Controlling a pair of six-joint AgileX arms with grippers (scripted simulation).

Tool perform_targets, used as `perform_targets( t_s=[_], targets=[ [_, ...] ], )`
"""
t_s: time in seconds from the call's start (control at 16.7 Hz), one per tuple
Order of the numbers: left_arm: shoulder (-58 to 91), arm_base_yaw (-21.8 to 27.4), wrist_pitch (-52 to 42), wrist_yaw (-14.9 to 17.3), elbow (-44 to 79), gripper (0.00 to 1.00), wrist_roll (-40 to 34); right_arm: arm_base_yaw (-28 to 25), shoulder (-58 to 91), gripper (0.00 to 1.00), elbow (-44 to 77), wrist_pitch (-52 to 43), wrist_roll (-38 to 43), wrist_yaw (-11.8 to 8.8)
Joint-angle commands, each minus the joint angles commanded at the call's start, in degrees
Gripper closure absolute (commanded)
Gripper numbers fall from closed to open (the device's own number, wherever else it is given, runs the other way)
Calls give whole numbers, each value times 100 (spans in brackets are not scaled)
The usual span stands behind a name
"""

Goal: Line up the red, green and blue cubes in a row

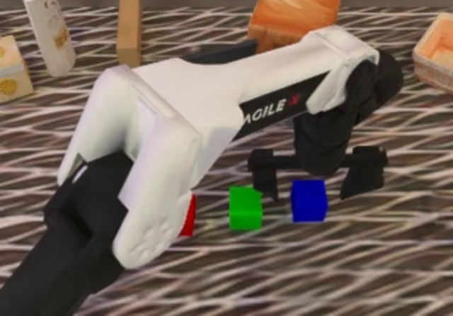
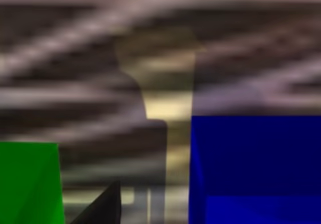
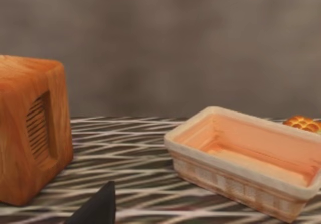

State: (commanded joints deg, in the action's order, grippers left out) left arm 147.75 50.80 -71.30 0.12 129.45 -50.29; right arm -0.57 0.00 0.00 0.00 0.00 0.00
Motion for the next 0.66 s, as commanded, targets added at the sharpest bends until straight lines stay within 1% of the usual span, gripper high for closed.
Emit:
perform_targets(
  t_s=[0.18,0.48,0.66],
  targets=[
    [82,-12,-395,-7,411,0,-13,0,0,0,0,0,0,0],
    [211,-77,-1484,0,1696,0,-20,0,0,0,0,0,0,0],
    [217,-103,-1777,3,1999,0,-10,0,0,0,0,0,0,0]
  ],
)
